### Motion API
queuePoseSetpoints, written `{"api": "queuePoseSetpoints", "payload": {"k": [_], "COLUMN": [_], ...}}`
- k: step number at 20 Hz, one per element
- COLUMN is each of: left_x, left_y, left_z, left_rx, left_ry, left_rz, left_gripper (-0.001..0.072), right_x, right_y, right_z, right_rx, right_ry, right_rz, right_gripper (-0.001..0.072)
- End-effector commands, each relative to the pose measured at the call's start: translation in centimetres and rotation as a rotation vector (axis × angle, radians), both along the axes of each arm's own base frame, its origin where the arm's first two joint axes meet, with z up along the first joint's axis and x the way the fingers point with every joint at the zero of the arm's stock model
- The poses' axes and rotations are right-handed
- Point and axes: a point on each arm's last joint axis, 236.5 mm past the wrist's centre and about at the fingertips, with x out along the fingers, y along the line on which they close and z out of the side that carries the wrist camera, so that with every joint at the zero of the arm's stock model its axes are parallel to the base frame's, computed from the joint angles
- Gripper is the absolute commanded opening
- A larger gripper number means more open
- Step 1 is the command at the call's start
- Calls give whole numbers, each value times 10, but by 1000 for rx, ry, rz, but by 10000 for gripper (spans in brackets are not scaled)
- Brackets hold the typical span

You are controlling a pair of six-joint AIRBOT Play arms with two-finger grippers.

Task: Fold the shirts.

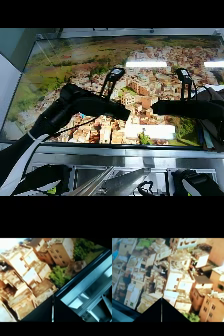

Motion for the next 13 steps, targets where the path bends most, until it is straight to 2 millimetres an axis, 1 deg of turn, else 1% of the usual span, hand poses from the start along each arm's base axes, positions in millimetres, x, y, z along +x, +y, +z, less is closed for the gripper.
{"api": "queuePoseSetpoints", "payload": {"k": [1,3,5,7,9,11,13], "left_x": [7,3,-2,-10,-18,-25,-28], "left_y": [43,75,96,112,120,123,124], "left_z": [-1,-20,-31,-39,-41,-44,-43], "left_rx": [-67,-99,-133,-120,-122,-112,-110], "left_ry": [65,93,104,75,68,66,69], "left_rz": [138,196,240,224,236,228,223], "left_gripper": [14,14,14,14,15,15,15], "right_x": [1,1,-2,-2,-1,-2,-2], "right_y": [2,2,2,2,2,2,2], "right_z": [0,-2,-3,-3,-3,-3,-3], "right_rx": [1,0,0,0,0,0,0], "right_ry": [-11,-6,8,6,6,6,6], "right_rz": [0,1,8,6,5,6,6], "right_gripper": [27,27,27,27,27,27,27]}}
